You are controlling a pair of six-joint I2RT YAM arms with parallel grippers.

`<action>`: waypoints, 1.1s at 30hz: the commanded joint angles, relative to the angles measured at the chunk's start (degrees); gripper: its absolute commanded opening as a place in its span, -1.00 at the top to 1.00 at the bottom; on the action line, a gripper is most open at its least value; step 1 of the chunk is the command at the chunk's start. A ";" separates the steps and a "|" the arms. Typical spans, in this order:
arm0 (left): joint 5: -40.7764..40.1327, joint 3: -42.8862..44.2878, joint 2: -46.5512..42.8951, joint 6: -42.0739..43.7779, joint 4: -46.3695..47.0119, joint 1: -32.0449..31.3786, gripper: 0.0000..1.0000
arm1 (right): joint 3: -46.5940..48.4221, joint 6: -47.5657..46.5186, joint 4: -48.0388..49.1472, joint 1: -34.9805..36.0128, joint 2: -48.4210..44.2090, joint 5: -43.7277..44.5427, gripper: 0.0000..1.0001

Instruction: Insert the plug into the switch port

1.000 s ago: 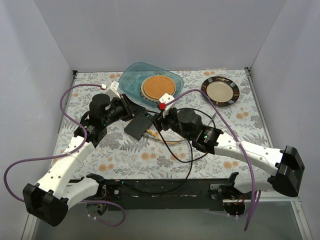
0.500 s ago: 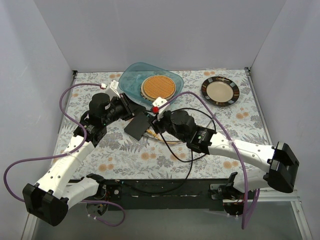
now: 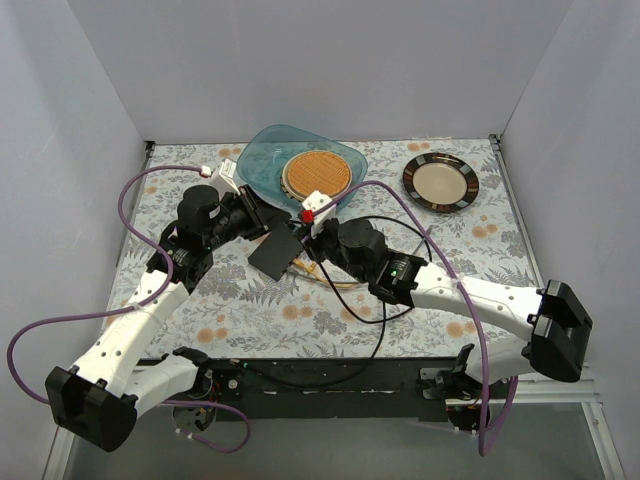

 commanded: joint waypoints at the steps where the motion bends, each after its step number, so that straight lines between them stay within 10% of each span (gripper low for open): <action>1: 0.55 2.39 -0.43 0.33 -0.46 -0.14 1.00 | 3.50 0.10 3.63 0.43 1.47 1.05 0.56; 4: 0.73 2.47 -0.52 0.42 -0.38 -0.14 1.00 | 4.20 0.18 3.10 0.34 2.27 0.44 0.97; 9: 0.55 2.39 -0.61 1.30 -0.55 -0.14 0.99 | 4.29 -0.17 2.57 0.34 2.18 0.17 0.97; 14: -4.79 2.21 -0.69 4.72 -2.21 -0.14 -0.73 | 3.33 -0.96 0.99 0.34 0.43 1.05 0.97; 16: -7.79 2.12 -0.34 5.52 -3.10 -0.14 -0.96 | 2.89 -1.13 0.38 0.34 -0.19 1.14 0.97; 33: -23.71 -1.39 9.15 16.50 -0.20 1.00 -0.96 | -5.11 3.43 -5.33 -4.40 -1.87 -7.73 0.97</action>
